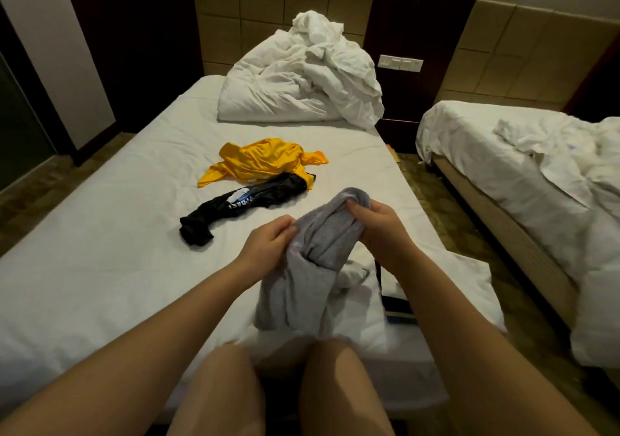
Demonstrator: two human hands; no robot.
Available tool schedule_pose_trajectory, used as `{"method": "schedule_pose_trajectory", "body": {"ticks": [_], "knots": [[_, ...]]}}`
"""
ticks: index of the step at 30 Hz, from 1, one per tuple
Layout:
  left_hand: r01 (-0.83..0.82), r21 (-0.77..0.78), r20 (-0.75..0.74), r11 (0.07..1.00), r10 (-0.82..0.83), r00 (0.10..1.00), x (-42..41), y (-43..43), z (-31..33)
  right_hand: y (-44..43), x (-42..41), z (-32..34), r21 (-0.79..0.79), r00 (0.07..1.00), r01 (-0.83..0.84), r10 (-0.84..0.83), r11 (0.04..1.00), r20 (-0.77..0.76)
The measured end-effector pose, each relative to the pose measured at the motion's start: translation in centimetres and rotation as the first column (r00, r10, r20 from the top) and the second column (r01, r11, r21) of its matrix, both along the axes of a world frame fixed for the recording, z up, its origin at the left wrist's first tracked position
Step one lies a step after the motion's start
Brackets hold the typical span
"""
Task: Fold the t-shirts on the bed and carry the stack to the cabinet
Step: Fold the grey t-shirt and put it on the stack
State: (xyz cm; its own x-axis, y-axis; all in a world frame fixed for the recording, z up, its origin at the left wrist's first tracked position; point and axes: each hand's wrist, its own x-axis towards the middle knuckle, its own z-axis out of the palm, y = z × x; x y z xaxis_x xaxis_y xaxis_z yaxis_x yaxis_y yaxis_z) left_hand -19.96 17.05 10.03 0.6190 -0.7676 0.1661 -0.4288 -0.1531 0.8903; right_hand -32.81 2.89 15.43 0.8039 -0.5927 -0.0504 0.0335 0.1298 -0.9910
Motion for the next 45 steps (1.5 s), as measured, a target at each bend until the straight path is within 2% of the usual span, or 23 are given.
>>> {"method": "schedule_pose_trajectory", "body": {"ticks": [2, 5, 7, 8, 9, 10, 11, 13, 15, 19, 21, 23, 25, 27, 28, 30, 34, 35, 36, 38, 40, 42, 45], "knots": [[-0.035, -0.014, 0.147, 0.999, 0.036, 0.988, 0.4, 0.3, 1.0, -0.5, 0.1, -0.5, -0.163, 0.991, 0.112, -0.122, 0.980, -0.053], [-0.115, -0.013, 0.277, 0.993, 0.115, 0.954, 1.0, 0.1, 3.6, 0.5, 0.6, 0.0, -0.494, 0.986, 0.125, -0.164, 0.861, -0.036], [-0.177, 0.058, 0.272, 0.983, 0.155, 0.950, 1.5, -0.8, 5.2, 2.1, 1.4, 0.9, -0.712, 0.991, 0.068, -0.133, 0.699, -0.036], [-0.200, 0.086, 0.253, 0.976, 0.173, 0.952, 1.6, -1.2, 6.1, 3.1, 2.0, 1.2, -0.808, 0.990, 0.007, -0.119, 0.589, -0.078], [-0.216, 0.087, 0.233, 0.972, 0.191, 0.953, 1.8, -1.5, 7.0, 3.9, 2.6, 1.3, -0.871, 0.986, -0.041, -0.119, 0.490, -0.113], [-0.229, 0.070, 0.210, 0.971, 0.210, 0.955, 2.0, -1.8, 7.9, 4.6, 3.2, 1.4, -0.894, 0.983, -0.055, -0.132, 0.445, -0.126], [-0.237, 0.045, 0.184, 0.970, 0.225, 0.957, 2.1, -1.9, 8.8, 5.0, 3.7, 1.7, -0.887, 0.982, -0.030, -0.153, 0.460, -0.113], [-0.234, -0.029, 0.105, 0.972, 0.236, 0.966, 2.3, -1.7, 10.4, 5.0, 4.5, 2.5, -0.833, 0.981, 0.048, -0.183, 0.551, -0.064], [-0.205, -0.122, 0.001, 0.971, 0.207, 0.978, 2.2, -1.2, 11.6, 4.8, 4.8, 3.7, -0.797, 0.988, 0.046, -0.146, 0.603, -0.054], [-0.136, -0.251, -0.195, 0.958, 0.088, 0.977, 1.9, -0.1, 12.7, 4.3, 5.1, 5.9, -0.787, 0.997, 0.027, -0.070, 0.617, -0.020], [-0.121, -0.300, -0.242, 0.946, 0.047, 0.969, 1.5, 0.2, 13.3, 4.2, 5.2, 6.5, -0.776, 0.998, 0.042, -0.064, 0.629, 0.002], [-0.075, -0.316, -0.195, 0.946, 0.013, 0.981, 0.8, 0.3, 14.0, 3.9, 5.4, 6.8, -0.752, 0.996, 0.091, -0.074, 0.653, 0.056], [-0.013, -0.243, 0.011, 0.970, 0.017, 1.000, 0.3, 0.5, 14.6, 3.2, 5.4, 7.2, -0.710, 0.991, 0.136, -0.091, 0.691, 0.100], [0.010, -0.088, 0.239, 0.996, 0.011, 0.971, 0.2, 0.5, 14.6, 2.7, 5.4, 8.0, -0.647, 0.987, 0.157, -0.091, 0.746, 0.135], [-0.004, -0.048, 0.288, 0.999, 0.018, 0.957, 0.1, 0.3, 14.5, 2.6, 5.4, 8.4, -0.628, 0.985, 0.164, -0.089, 0.761, 0.149], [-0.067, -0.109, 0.291, 0.992, 0.096, 0.952, 0.1, -0.3, 14.4, 2.6, 5.3, 8.8, -0.638, 0.979, 0.200, -0.121, 0.743, 0.166], [-0.241, -0.279, 0.170, 0.930, 0.295, 0.940, 0.6, -1.9, 14.9, 4.5, 3.2, 6.5, -0.740, 0.906, 0.381, -0.384, 0.554, 0.179], [-0.273, -0.312, 0.117, 0.910, 0.322, 0.940, 0.8, -2.1, 15.0, 5.4, 2.3, 5.2, -0.742, 0.897, 0.374, -0.421, 0.556, 0.136], [-0.298, -0.345, 0.066, 0.890, 0.339, 0.938, 1.0, -2.3, 15.1, 6.3, 1.4, 4.0, -0.721, 0.909, 0.321, -0.414, 0.614, 0.051], [-0.339, -0.377, 0.019, 0.862, 0.374, 0.927, 1.1, -2.5, 15.2, 7.3, 0.5, 2.5, -0.560, 0.948, 0.172, -0.291, 0.811, -0.130], [-0.365, -0.375, 0.031, 0.852, 0.405, 0.914, 1.2, -2.7, 15.0, 7.0, 0.7, 1.9, -0.395, 0.970, 0.074, -0.158, 0.916, -0.183], [-0.379, -0.366, 0.033, 0.850, 0.419, 0.907, 1.1, -2.7, 14.6, 6.4, 1.6, 2.1, -0.337, 0.986, 0.081, -0.125, 0.938, -0.111], [-0.354, -0.316, 0.067, 0.880, 0.393, 0.917, 1.7, -2.2, 14.2, 5.2, 2.7, 3.5, -0.433, 0.985, 0.168, -0.173, 0.886, 0.028]]}}
